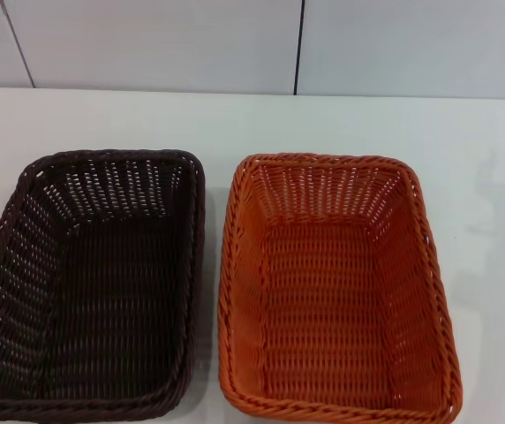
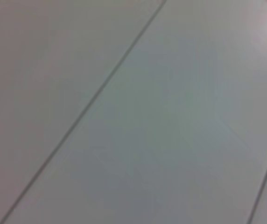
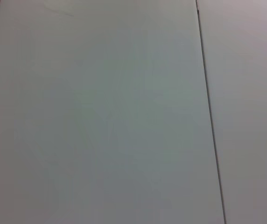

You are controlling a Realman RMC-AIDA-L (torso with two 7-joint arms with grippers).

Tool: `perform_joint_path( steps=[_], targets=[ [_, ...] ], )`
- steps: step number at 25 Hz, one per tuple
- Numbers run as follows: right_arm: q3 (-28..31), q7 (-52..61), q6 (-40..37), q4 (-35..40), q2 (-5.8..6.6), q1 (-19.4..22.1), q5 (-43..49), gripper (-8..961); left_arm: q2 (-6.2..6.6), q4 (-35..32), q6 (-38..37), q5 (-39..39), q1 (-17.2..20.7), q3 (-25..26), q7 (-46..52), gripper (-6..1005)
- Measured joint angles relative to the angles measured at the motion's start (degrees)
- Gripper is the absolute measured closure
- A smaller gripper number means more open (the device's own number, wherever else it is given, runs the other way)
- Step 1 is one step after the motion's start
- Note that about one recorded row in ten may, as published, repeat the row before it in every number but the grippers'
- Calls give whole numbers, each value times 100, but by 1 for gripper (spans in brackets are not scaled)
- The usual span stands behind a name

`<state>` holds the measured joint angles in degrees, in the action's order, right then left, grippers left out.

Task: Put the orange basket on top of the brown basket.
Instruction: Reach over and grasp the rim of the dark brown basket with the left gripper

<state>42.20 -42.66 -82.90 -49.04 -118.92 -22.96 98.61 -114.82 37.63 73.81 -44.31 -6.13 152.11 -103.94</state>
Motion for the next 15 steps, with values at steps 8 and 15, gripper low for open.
perform_joint_path(
  steps=[8,15],
  targets=[
    [7,58,9,117,-7,-106,-28,363,48,543,11,-369,187,-384,761,218],
    [17,66,19,132,0,-129,-24,364,23,712,-11,-630,233,-380,1014,219]
  ],
)
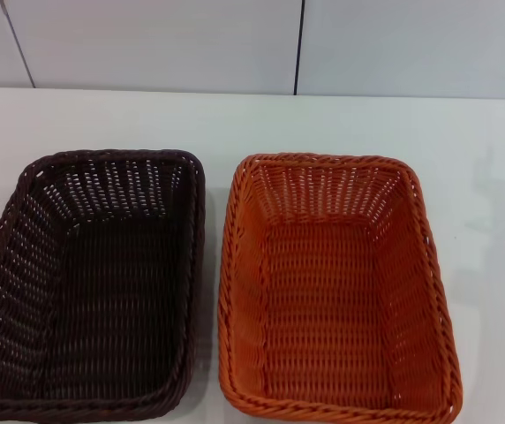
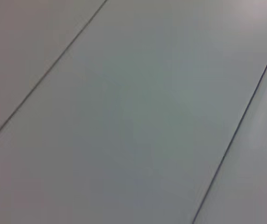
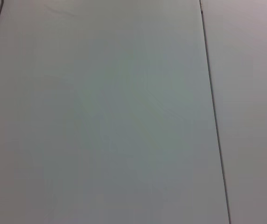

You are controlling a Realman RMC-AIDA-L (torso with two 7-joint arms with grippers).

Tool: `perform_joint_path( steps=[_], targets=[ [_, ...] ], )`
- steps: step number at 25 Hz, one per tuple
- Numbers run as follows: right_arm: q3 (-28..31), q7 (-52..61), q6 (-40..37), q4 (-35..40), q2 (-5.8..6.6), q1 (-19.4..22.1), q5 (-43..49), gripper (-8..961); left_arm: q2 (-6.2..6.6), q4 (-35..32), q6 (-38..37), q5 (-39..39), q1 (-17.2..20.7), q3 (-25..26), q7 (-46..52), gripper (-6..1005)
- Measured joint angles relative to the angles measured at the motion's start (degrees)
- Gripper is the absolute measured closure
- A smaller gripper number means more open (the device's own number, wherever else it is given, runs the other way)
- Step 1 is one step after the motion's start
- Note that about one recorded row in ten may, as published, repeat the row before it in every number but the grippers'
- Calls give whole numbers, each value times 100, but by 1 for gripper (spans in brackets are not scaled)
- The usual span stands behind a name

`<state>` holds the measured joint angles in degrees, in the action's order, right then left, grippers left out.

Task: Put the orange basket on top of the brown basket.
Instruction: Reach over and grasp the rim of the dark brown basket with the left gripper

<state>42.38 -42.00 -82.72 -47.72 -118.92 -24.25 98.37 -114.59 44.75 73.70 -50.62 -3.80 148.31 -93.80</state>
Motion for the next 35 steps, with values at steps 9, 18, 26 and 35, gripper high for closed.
perform_joint_path(
  steps=[9,18,26,35],
  targets=[
    [-1,0,76,18,-1,-66,22,364,177,601,-235,-1367,44,90,1454,220],
    [-2,2,95,65,-8,-156,2,364,502,1441,34,-2937,7,80,3359,221],
    [15,4,150,108,-9,-250,-4,364,647,3239,1144,-5295,-329,47,5288,222],
    [60,119,230,230,-6,-359,-9,365,315,4110,1971,-7547,-1323,-57,5788,224]
  ],
)
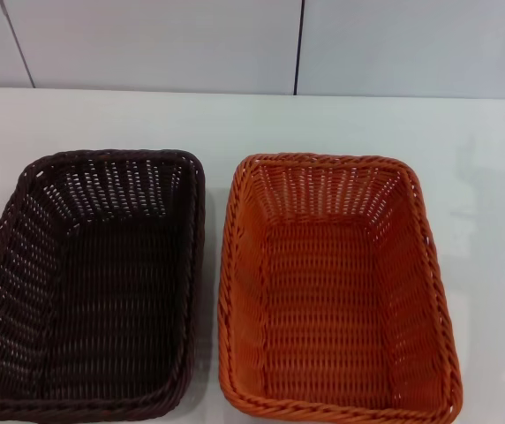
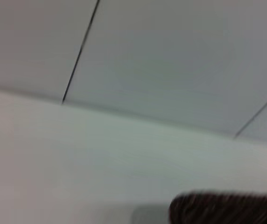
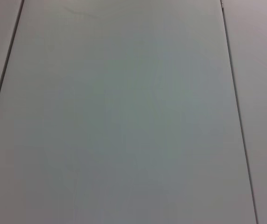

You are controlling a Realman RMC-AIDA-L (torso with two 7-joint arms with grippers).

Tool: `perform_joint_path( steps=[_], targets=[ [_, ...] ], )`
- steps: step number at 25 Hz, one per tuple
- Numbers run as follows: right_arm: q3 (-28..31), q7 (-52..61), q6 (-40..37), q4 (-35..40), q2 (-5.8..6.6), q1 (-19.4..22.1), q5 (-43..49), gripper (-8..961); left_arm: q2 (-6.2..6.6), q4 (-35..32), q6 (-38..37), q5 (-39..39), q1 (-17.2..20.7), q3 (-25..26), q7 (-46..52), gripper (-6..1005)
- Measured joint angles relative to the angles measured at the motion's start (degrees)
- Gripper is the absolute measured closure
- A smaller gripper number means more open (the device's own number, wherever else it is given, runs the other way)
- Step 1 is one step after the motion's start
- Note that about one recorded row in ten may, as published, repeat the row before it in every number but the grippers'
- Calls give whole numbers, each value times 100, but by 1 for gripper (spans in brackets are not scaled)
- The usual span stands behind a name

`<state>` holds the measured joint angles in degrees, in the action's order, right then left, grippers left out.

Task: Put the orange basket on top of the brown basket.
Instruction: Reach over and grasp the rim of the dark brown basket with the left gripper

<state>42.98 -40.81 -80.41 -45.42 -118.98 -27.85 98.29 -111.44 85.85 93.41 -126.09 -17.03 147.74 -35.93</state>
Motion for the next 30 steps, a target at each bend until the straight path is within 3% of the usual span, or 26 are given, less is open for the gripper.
perform_joint_path(
  steps=[6,15,30],
  targets=[
    [1,44,1,46,-2,-16,-2,365,-232,29,90,-1491,-455,-471,111,226],
    [61,47,-1,41,-2,-19,19,365,-510,-54,136,-2202,-694,-933,136,226],
    [62,47,-1,9,6,-2,40,365,-615,-537,158,-2231,-732,-1182,101,230]
  ],
)
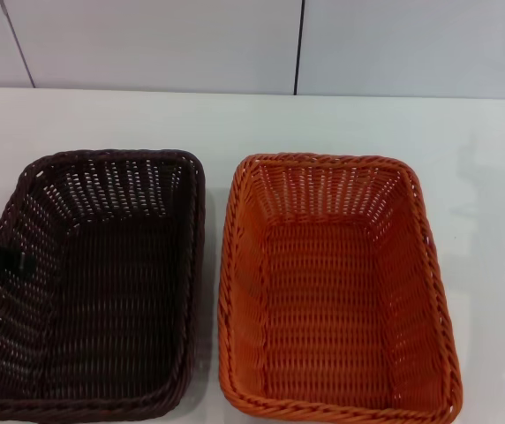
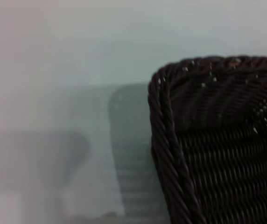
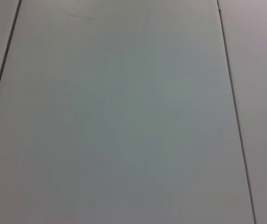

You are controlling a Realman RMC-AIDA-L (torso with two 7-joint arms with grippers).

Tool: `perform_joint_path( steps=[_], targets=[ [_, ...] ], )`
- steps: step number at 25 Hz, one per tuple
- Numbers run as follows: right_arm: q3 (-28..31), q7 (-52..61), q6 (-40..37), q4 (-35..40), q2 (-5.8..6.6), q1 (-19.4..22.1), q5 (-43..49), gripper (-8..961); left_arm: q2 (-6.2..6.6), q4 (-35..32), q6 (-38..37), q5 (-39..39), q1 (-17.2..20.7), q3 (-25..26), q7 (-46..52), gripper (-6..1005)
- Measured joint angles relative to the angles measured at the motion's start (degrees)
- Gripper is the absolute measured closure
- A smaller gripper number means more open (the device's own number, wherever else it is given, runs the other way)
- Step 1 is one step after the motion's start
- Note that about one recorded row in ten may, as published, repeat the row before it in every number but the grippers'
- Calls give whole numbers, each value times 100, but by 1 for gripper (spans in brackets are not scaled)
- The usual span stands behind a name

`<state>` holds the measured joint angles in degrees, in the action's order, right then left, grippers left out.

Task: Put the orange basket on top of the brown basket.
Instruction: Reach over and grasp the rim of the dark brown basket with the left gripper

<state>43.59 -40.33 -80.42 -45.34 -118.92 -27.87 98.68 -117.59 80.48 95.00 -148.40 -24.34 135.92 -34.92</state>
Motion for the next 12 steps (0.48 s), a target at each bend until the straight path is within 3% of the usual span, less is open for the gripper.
perform_joint_path(
  steps=[12],
  targets=[
    [-38,-1,-48,-72,-4,28,2,365,4,-182,-86,-51,20,-524,-17,278]
  ],
)
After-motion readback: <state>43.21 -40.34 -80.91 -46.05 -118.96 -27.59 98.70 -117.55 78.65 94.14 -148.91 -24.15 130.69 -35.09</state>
